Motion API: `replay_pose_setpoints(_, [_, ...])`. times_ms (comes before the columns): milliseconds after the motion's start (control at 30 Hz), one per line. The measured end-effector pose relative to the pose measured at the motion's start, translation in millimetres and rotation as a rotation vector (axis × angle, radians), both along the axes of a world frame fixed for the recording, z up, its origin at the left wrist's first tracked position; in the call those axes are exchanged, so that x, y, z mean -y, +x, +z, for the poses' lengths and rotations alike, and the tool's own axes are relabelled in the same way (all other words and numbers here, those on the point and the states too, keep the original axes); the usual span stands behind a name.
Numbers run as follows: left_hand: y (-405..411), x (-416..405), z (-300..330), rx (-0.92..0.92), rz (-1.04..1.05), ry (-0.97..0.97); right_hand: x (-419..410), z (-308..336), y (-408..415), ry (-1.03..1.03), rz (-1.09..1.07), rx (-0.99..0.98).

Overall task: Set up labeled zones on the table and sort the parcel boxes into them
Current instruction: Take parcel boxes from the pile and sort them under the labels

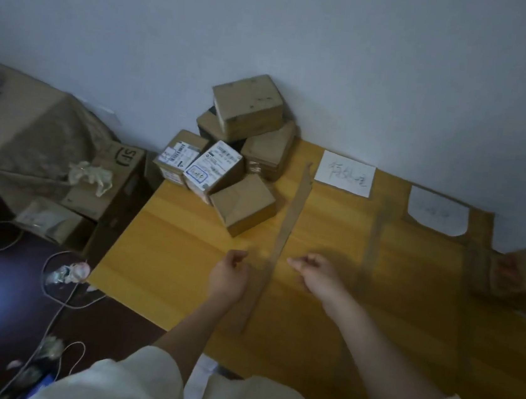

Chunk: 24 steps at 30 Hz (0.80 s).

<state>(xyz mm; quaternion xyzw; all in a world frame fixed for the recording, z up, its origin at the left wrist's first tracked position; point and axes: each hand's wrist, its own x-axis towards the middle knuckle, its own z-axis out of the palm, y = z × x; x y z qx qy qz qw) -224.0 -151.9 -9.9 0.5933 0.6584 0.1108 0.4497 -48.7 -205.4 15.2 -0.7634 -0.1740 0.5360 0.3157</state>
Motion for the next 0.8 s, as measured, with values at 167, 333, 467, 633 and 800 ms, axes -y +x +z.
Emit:
replay_pose_setpoints(167, [-42.1, -37.3, -13.6, -0.03, 0.061, 0.002, -54.6, 0.2, -32.4, -0.007, 0.048, 0.043])
replay_pose_setpoints(333, [-71.9, -65.2, -24.0, -0.112, 0.018, 0.021, -98.4, -0.5, -53.7, -0.025, 0.004, 0.117])
replay_pose_setpoints(467, [-87.1, -79.1, -31.5, -0.226, -0.056, 0.059, -130.4, -3.3, -63.2, 0.013, -0.048, 0.279])
replay_pose_setpoints(633, [-95.4, -83.8, -41.0, -0.324, -0.147, 0.048, -157.4, -1.0, -68.8, -0.024, 0.141, 0.567])
replay_pose_setpoints(800, [-99.5, -85.7, -43.7, -0.338, -0.17, 0.049, -178.7, 0.1, -68.9, -0.076, 0.439, 0.679])
